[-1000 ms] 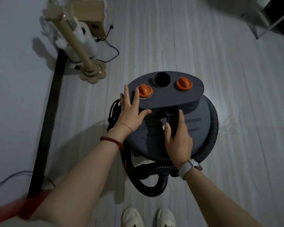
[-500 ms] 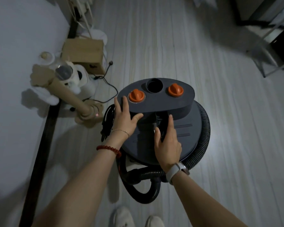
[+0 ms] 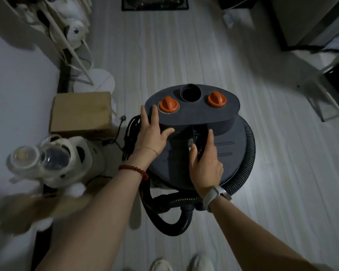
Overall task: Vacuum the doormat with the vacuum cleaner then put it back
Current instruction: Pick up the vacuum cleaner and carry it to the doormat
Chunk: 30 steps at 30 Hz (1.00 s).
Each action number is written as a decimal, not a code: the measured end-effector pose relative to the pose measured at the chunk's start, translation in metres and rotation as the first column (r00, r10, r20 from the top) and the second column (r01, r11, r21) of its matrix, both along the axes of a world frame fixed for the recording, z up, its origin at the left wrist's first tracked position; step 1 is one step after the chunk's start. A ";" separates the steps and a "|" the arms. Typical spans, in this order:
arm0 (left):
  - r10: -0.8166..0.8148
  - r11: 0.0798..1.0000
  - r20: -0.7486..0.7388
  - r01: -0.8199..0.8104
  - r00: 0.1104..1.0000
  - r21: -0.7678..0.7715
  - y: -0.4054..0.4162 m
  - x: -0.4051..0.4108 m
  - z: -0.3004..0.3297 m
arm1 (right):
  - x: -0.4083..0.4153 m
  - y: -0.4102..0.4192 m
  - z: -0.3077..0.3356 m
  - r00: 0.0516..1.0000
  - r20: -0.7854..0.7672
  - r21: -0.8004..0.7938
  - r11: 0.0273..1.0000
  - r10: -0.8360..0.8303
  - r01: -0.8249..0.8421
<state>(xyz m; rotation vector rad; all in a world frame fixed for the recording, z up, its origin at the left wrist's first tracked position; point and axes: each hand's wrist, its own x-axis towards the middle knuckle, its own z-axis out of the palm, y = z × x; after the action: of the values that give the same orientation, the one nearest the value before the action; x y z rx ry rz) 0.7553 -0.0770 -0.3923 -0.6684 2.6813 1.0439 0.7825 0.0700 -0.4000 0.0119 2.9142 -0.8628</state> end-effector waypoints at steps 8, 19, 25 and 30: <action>-0.009 0.999 -0.034 0.010 0.999 0.046 -0.080 -0.194 0.002 | -0.188 -0.083 0.002 1.000 0.011 0.003 1.000 -0.026 0.026; -0.074 0.996 -0.044 0.076 0.996 0.040 -0.178 -0.475 0.002 | -0.461 -0.183 0.004 0.998 0.021 0.051 0.997 -0.066 0.064; -0.082 0.994 -0.033 0.084 0.996 0.067 -0.220 -0.625 0.004 | -0.609 -0.226 0.006 0.996 0.038 0.050 0.996 -0.077 0.075; -0.075 0.995 -0.025 0.077 0.997 0.065 -0.244 -0.737 0.004 | -0.720 -0.252 0.008 0.997 0.034 0.041 0.997 -0.069 0.068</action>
<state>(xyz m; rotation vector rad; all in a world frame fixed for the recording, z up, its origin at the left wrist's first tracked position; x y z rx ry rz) 0.0185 -0.3211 -0.3883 -0.5413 2.6556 1.1210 0.0628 -0.1824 -0.3924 0.1299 2.9126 -0.8063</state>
